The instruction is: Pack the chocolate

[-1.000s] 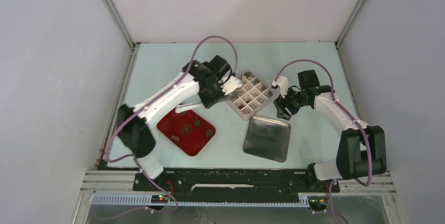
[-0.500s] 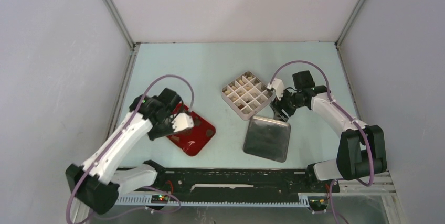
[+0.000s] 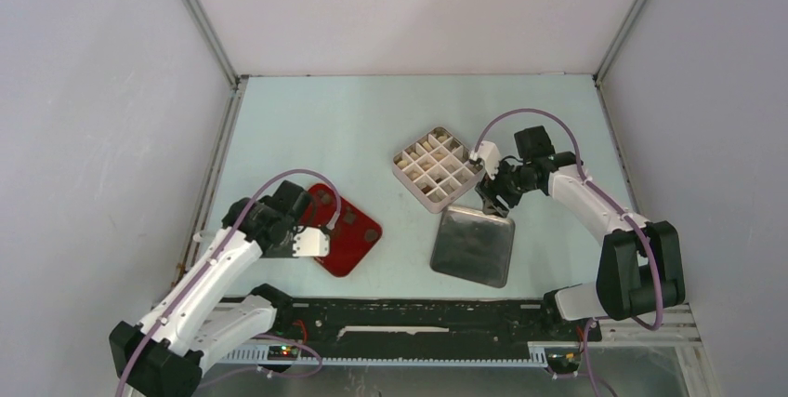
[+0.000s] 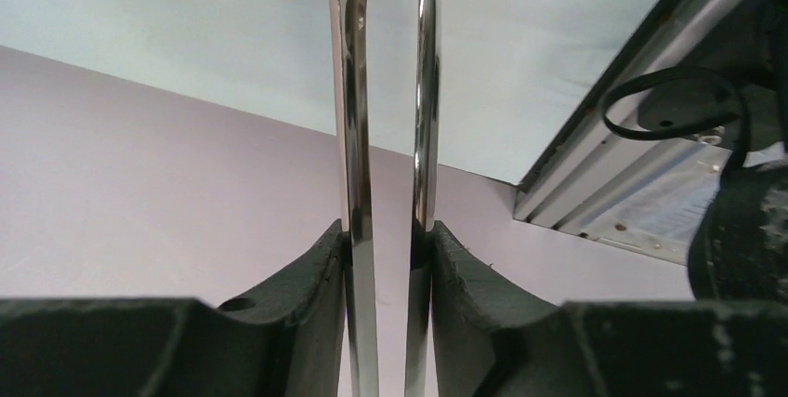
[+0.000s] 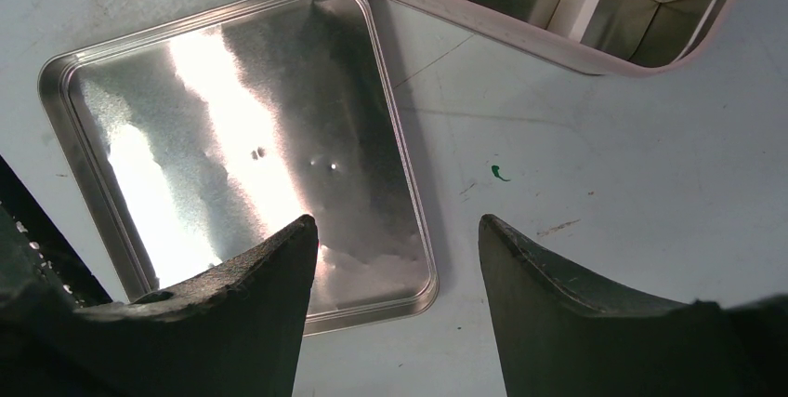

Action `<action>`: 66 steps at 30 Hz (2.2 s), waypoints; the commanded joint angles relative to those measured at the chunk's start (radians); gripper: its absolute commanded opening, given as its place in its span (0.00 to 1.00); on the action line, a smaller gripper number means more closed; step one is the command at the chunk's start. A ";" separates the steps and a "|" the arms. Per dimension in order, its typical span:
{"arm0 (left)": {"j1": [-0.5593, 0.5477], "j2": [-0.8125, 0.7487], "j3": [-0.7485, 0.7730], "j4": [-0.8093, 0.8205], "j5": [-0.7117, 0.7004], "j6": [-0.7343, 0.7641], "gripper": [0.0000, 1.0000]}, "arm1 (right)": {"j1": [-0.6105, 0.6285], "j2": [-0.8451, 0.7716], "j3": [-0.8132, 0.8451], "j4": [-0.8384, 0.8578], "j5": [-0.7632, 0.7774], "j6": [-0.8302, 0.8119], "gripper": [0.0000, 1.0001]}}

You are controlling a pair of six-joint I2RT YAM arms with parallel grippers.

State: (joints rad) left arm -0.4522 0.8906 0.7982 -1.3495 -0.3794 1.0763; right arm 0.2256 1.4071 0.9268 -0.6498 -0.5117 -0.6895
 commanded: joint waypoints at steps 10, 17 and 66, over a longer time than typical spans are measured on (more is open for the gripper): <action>0.034 0.020 0.091 0.032 -0.059 0.107 0.39 | -0.002 0.005 0.024 0.002 0.007 -0.010 0.67; 0.083 0.041 0.136 0.061 -0.064 0.179 0.41 | -0.002 0.006 0.024 0.001 0.010 -0.010 0.67; 0.087 0.272 0.183 0.022 0.068 0.118 0.19 | -0.023 0.011 0.024 -0.004 0.012 -0.012 0.66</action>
State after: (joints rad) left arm -0.3679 1.1542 0.8867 -1.2556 -0.3752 1.2217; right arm 0.2077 1.4246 0.9268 -0.6540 -0.4969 -0.6895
